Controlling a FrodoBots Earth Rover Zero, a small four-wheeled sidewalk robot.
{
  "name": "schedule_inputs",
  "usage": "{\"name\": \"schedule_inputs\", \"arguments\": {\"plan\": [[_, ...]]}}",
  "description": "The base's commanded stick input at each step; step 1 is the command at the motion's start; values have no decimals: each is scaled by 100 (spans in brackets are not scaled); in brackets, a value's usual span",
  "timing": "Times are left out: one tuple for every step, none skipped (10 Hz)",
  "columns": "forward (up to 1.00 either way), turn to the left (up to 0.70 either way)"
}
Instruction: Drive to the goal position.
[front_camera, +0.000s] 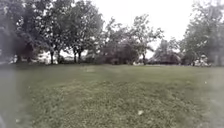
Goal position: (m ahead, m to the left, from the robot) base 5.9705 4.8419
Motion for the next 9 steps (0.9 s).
{"name": "schedule_inputs", "arguments": {"plan": [[50, 0], [50, 0], [50, 0], [50, 0], [50, 0], [50, 0], [50, 0], [50, 0], [50, 0]]}}
